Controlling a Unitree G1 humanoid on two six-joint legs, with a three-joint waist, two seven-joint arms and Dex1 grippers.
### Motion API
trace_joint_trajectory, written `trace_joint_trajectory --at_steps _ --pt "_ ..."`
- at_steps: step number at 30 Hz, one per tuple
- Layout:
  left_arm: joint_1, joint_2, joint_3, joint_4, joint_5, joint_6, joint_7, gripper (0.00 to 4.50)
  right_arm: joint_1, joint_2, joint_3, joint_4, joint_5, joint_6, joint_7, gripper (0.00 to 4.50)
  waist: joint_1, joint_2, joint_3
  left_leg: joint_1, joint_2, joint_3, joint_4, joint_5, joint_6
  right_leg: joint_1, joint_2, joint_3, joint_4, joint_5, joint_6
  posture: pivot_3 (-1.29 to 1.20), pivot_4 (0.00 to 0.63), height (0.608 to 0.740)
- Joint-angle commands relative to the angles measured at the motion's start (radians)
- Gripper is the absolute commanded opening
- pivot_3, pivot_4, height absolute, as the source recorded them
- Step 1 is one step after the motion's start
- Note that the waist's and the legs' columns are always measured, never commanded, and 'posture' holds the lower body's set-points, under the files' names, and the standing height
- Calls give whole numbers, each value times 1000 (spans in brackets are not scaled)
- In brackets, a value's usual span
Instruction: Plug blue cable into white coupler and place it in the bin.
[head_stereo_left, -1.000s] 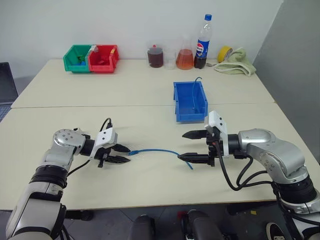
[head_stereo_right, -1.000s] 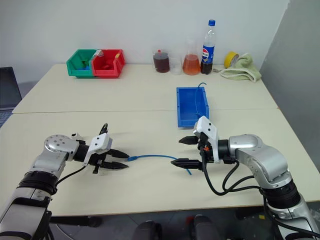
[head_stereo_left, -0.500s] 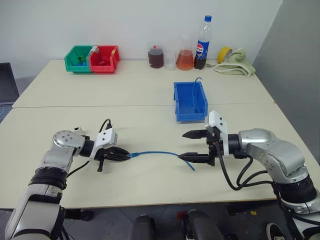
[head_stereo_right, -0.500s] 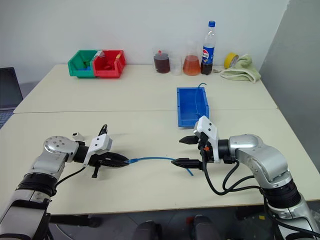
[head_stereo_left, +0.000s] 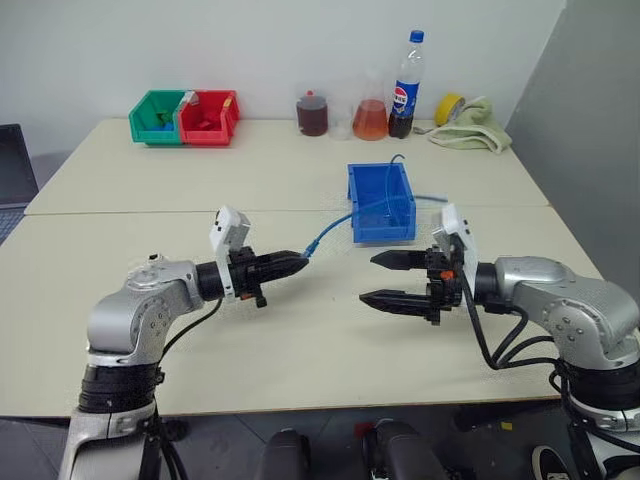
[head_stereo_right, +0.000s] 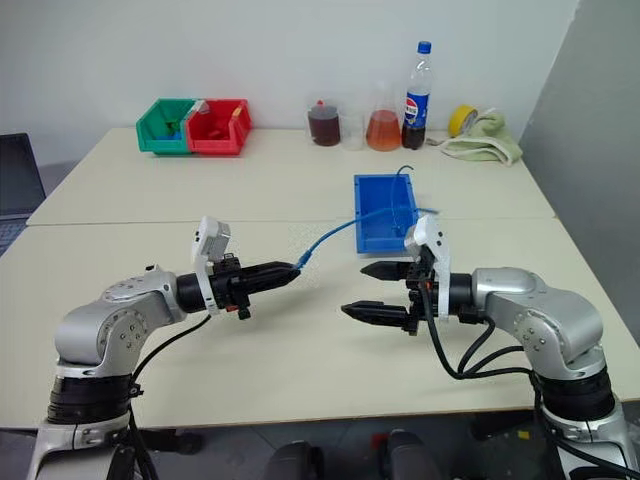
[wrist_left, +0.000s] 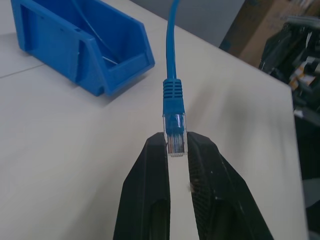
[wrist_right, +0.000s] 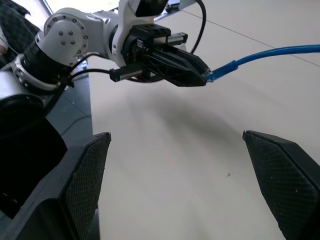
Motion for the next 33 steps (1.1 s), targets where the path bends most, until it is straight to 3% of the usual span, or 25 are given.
trace_joint_trajectory --at_steps 1,8,15,22,33 --pt "-11 -88 104 -88 -165 129 148 238 -4 16 -32 -25 62 24 -35 4500 1 0 0 0 0 0 0 0 0 0 0 0 0 0 0 0 150 740" --pt "-26 -177 226 -81 -455 325 315 238 -69 98 -147 151 237 159 -140 4500 -1 -1 0 1 -1 0 1 0 0 1 0 1 -1 1 1 0 150 740" --pt "-30 -153 216 -60 -676 433 379 238 -192 123 -242 367 360 284 -213 4500 1 -1 0 0 -2 0 0 0 0 1 0 1 -1 1 1 0 150 740" --pt "-31 -148 162 -48 -726 413 399 238 -260 158 -269 465 425 349 -254 4500 1 -1 0 0 -2 0 0 0 0 1 0 1 -1 1 1 0 150 740" --pt "-52 -102 111 -13 -775 393 365 238 -275 138 -201 493 438 402 -153 4500 0 -1 0 -1 -2 0 0 0 0 1 0 1 -2 1 1 0 150 740"
